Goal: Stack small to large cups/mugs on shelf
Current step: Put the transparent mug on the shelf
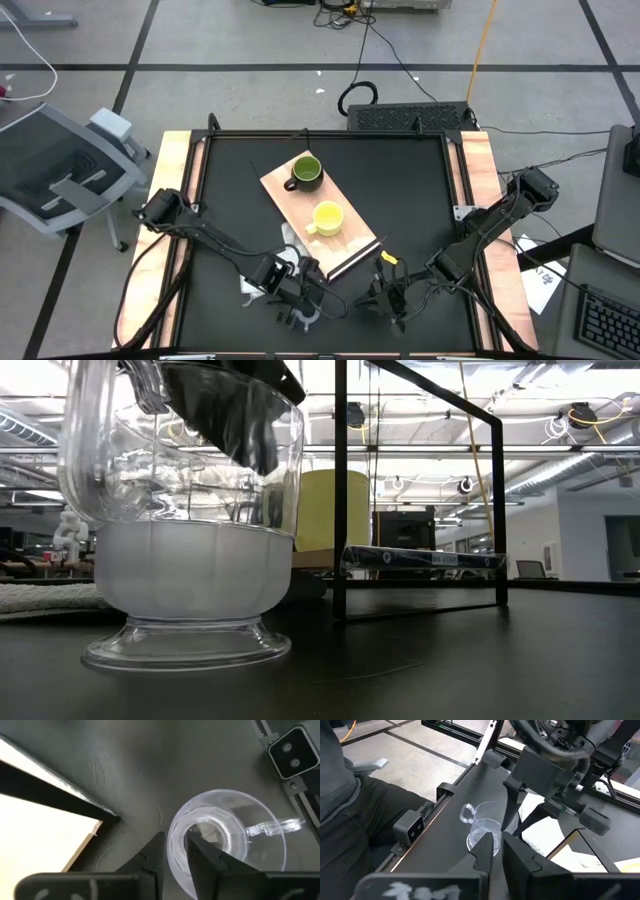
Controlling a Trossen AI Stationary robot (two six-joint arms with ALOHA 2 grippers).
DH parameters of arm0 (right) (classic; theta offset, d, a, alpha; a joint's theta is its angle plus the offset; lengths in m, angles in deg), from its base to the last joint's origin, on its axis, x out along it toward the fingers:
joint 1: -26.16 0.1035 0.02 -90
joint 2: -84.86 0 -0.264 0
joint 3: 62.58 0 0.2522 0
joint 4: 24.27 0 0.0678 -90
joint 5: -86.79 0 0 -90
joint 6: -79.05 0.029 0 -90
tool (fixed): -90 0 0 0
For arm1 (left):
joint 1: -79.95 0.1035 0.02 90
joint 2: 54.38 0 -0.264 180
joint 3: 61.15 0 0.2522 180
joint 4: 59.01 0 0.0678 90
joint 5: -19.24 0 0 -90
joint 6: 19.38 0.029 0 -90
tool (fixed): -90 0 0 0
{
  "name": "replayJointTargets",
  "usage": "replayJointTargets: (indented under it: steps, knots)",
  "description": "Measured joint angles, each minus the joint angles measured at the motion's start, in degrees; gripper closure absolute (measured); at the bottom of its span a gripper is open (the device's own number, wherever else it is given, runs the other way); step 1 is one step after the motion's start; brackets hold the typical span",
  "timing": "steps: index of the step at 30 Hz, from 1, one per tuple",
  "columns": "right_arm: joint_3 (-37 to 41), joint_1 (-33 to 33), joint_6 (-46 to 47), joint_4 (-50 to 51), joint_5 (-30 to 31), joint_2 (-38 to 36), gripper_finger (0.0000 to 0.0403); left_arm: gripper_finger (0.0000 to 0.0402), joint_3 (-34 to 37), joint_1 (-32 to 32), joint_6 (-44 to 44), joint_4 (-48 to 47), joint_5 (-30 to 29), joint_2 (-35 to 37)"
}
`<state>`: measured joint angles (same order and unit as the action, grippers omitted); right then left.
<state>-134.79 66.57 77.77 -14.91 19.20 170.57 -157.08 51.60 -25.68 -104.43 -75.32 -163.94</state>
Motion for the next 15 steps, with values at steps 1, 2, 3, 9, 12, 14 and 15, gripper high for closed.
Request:
replayJointTargets:
  steps: [1,2,3,9,12,14,15]
  knots:
    - [0.0,0.0,0.0,0.0,0.0,0.0,0.0373,0.0314,0.0,-0.1,0.0,0.4,0.0,0.0]
    - [0.0,0.0,0.0,0.0,0.0,0.0,0.0373,0.0308,0.0,-0.1,0.1,0.7,0.0,0.0]
    - [0.0,0.0,0.0,0.0,0.0,0.0,0.0373,0.0301,0.0,-0.1,0.1,0.9,0.0,0.0]
    - [0.0,0.0,-0.3,0.0,0.0,0.0,0.0373,0.0257,0.0,-0.1,2.1,0.4,-0.5,2.2]
    - [0.0,0.0,-0.3,-0.2,0.0,0.0,0.0373,0.0239,0.0,-0.7,3.4,-0.2,-2.1,6.1]
    - [0.0,0.0,-0.3,-0.5,0.0,0.0,0.0373,0.0233,0.0,-1.3,3.6,-1.2,-2.6,9.3]
    - [0.0,0.0,-0.3,-0.7,0.0,0.0,0.0373,0.0233,0.0,-1.7,3.8,-2.8,-3.0,11.2]
